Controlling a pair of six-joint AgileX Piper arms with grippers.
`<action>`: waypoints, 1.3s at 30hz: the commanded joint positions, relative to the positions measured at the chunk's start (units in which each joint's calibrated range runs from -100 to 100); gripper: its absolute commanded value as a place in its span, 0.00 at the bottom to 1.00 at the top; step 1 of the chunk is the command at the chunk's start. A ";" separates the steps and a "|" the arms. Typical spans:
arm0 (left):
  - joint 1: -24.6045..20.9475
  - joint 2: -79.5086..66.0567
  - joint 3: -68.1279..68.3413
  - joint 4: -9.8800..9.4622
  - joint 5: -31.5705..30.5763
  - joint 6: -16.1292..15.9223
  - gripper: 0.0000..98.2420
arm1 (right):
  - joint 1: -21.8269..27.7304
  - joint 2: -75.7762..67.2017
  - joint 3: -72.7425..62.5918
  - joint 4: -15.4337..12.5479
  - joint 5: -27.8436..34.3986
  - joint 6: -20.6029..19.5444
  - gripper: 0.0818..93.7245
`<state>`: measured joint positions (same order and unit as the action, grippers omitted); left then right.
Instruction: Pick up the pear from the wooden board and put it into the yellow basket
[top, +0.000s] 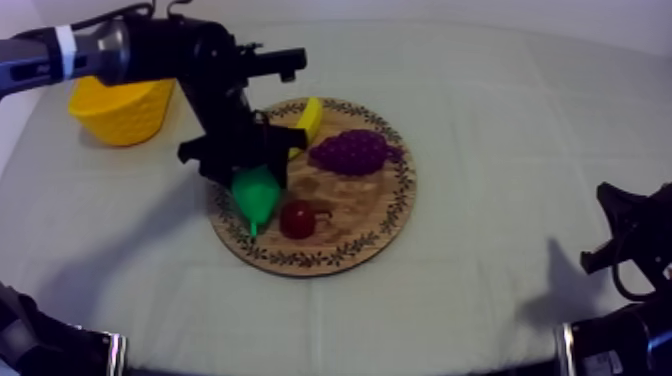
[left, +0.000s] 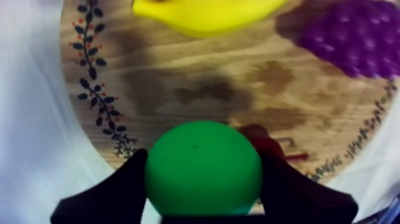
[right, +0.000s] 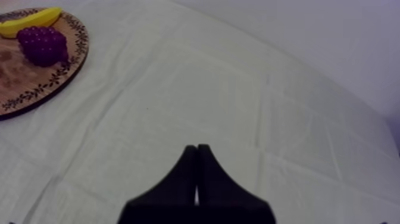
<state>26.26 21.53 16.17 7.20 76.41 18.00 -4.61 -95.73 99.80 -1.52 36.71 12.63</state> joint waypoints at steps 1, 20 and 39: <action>-0.07 -2.72 -0.30 0.04 0.94 -0.53 0.49 | 0.01 -0.03 -0.02 -0.02 -0.01 0.00 0.00; -2.16 -16.33 -12.11 -1.13 17.35 -1.50 0.49 | 0.01 -0.03 -0.02 -0.02 -0.01 -0.02 0.00; -14.45 -11.86 -23.20 -5.48 21.56 -9.27 0.48 | 0.01 -0.03 -0.02 -0.02 -0.01 0.00 0.00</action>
<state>13.89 9.10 -4.52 2.44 97.77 10.02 -4.61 -95.73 99.80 -1.52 36.71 12.60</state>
